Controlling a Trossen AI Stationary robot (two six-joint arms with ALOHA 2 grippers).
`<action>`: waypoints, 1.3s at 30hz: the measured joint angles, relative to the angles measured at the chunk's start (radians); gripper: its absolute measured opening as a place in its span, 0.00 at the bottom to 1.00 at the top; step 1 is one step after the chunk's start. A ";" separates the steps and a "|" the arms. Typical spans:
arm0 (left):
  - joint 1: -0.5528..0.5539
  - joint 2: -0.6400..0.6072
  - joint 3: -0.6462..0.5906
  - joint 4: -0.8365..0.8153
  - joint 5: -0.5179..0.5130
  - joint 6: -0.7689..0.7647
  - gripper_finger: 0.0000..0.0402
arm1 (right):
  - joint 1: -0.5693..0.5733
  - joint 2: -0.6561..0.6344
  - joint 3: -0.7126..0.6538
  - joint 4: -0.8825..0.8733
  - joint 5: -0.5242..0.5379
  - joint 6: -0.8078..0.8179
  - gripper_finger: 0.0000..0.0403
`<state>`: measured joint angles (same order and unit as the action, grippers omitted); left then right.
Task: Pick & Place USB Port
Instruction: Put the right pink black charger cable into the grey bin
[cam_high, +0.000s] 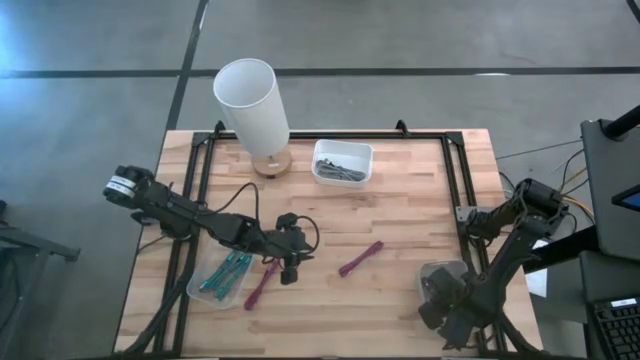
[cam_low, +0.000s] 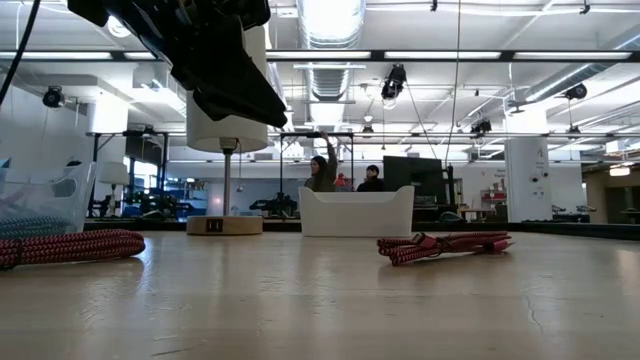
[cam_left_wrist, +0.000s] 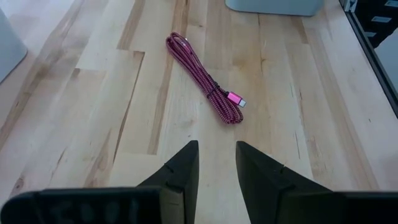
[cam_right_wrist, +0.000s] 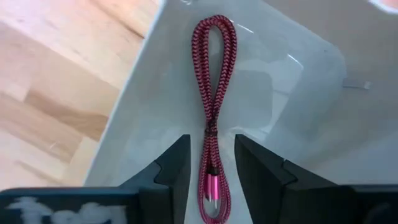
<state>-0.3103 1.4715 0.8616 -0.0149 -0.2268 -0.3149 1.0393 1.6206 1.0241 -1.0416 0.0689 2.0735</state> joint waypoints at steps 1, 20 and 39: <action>0.000 0.000 0.000 0.000 0.000 0.000 0.26 | 0.000 -0.012 0.000 -0.001 0.002 -0.005 0.31; 0.000 0.000 0.000 0.000 0.000 0.000 0.26 | -0.065 -0.170 0.051 0.008 0.162 -0.170 0.30; 0.000 0.000 0.000 0.005 -0.010 -0.001 0.26 | -0.402 -0.104 0.192 0.094 0.383 -0.965 0.35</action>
<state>-0.3099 1.4715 0.8616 -0.0098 -0.2363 -0.3157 0.6375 1.5167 1.2164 -0.9474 0.4523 1.1083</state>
